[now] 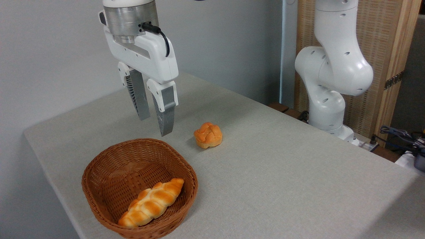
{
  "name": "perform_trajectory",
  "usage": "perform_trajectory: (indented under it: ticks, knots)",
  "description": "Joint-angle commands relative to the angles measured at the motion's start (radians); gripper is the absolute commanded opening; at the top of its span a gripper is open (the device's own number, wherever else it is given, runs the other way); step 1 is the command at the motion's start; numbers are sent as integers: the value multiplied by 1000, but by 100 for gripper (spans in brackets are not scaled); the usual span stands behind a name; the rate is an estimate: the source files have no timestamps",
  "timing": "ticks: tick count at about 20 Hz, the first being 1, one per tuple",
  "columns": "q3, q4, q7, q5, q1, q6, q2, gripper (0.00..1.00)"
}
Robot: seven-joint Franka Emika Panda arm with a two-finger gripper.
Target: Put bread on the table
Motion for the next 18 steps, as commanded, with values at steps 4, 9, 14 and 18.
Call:
perform_trajectory:
  ticks: [4, 9, 14, 18]
  knots:
    - [-16, 0, -12, 16, 7, 8, 6, 100]
    - [-7, -7, -13, 14, 0, -12, -4, 100]
    - [-6, -5, -12, 14, -4, -47, -8, 100]
    - [14, -5, -10, 11, -4, -45, -10, 100]
